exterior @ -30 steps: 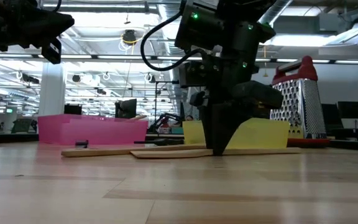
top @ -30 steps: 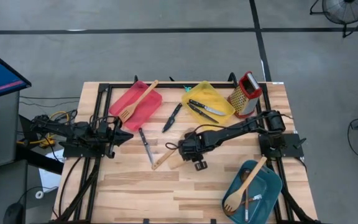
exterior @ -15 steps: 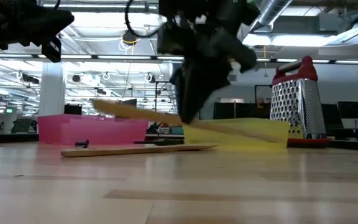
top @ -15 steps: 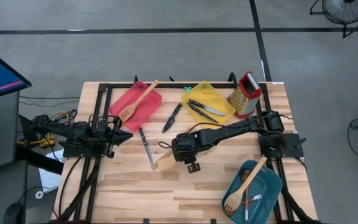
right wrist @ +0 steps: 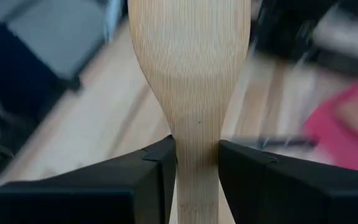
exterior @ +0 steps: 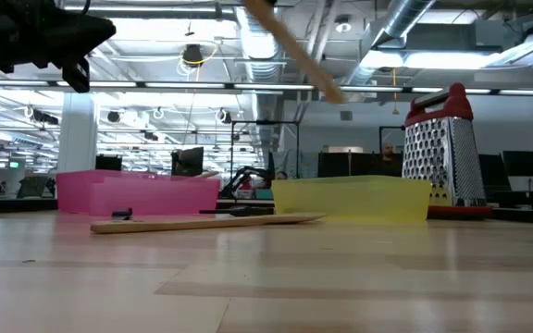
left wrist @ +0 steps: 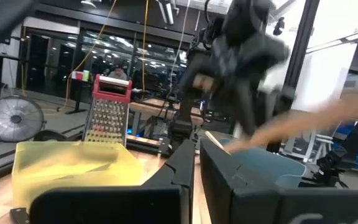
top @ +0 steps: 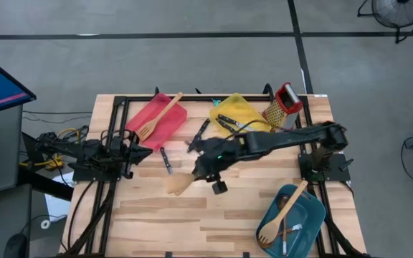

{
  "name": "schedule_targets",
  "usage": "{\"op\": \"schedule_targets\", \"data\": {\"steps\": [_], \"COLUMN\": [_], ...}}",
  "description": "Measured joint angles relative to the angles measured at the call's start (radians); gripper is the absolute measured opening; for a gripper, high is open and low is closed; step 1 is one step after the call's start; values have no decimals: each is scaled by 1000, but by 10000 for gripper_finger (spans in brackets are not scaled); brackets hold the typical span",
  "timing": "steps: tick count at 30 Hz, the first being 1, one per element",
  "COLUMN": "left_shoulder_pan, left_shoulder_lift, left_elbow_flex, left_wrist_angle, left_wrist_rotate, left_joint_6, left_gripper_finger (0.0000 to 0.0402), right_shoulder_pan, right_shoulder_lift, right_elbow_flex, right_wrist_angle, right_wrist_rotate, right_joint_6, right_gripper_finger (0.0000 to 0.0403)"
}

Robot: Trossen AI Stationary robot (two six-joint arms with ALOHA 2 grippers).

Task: Pick & Place Kitchen Items
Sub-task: Put the wooden spatula into the red bin

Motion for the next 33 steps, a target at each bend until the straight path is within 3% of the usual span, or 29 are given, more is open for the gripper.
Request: {"op": "schedule_targets", "data": {"steps": [13,23,33], "left_shoulder_pan": [0,0,0], "left_shoulder_lift": [0,0,0], "left_elbow_flex": [0,0,0], "left_wrist_angle": [18,22,25], "left_wrist_rotate": [-4,-3,-3], "left_joint_6": [3,0,2], "left_gripper_finger": [12,8,8], "right_shoulder_pan": [46,109,139], "right_shoulder_lift": [-247,-302,-299], "right_elbow_flex": [0,0,0], "right_wrist_angle": [352,524,553], "right_wrist_rotate": [-1,-2,-3], "right_joint_6": [-94,-158,-158], "right_gripper_finger": [98,98,98]}}
